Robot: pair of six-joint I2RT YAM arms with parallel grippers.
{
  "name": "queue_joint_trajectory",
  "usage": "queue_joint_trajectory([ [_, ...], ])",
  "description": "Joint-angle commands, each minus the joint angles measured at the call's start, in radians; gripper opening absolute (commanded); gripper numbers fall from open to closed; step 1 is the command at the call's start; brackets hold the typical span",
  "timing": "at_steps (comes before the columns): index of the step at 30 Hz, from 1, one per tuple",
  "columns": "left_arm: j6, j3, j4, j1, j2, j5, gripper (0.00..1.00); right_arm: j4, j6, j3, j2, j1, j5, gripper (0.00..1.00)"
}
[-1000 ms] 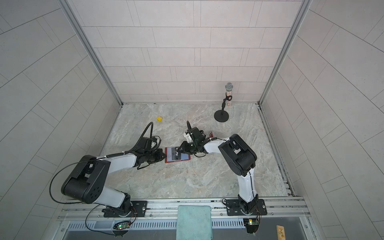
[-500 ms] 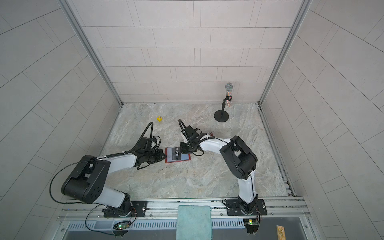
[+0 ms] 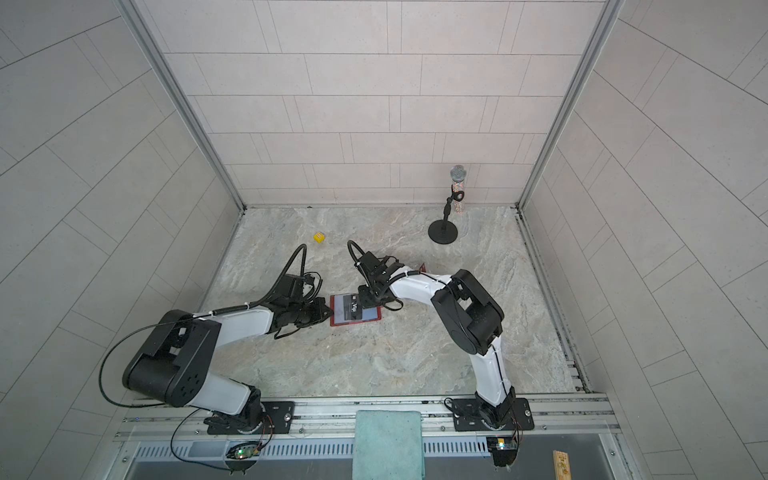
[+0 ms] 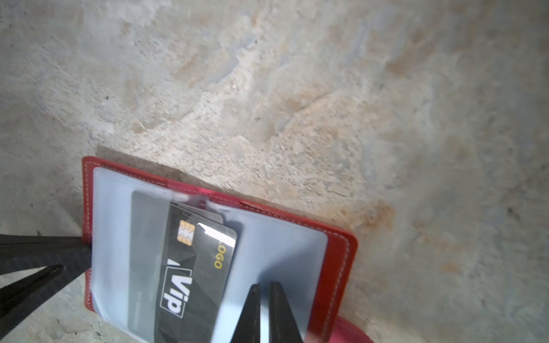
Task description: Put the credit cards into the card holder
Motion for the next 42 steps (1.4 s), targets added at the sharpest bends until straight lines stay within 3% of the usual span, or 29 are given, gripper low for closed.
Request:
queue_joint_trajectory([
  [1,0.017,0.017,-0.046,0.000,-0.001,0.005,0.00,-0.046,-0.013,0.015,0.033,0.014,0.019,0.10],
  [32,0.017,0.019,-0.042,0.001,0.001,0.021,0.00,0.165,0.068,-0.029,0.061,0.019,-0.270,0.10],
  [37,0.016,0.022,-0.046,0.000,-0.009,0.024,0.00,0.178,0.068,-0.054,0.015,0.019,-0.255,0.12],
  [42,0.023,0.035,-0.066,0.000,-0.018,0.024,0.00,0.128,0.033,-0.063,-0.057,0.018,-0.176,0.23],
])
